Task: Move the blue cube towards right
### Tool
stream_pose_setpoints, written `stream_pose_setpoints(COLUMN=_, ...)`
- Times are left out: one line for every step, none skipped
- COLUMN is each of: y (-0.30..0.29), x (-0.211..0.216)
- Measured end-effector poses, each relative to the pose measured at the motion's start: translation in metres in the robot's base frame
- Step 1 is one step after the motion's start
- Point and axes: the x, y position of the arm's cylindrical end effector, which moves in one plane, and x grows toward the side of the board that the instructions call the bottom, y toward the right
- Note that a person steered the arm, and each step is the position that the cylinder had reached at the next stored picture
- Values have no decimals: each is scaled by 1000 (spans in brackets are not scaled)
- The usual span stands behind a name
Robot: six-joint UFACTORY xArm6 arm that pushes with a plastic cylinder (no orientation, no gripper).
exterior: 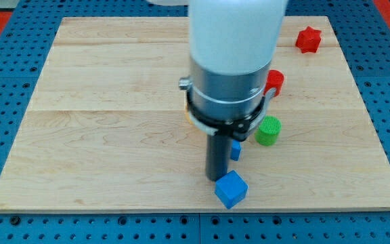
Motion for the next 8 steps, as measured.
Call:
stream_pose_setpoints(y=-46, x=2)
stream_pose_setpoints(y=-75, x=15)
stream_pose_setpoints(y=-60, x=48)
stream_pose_setpoints(y=-49, x=48)
stream_pose_setpoints(y=-36, x=37)
stream_pose_setpoints(y=11, x=36)
stream_pose_setpoints(y=69, x=36)
stream_pose_setpoints(y=110, x=36)
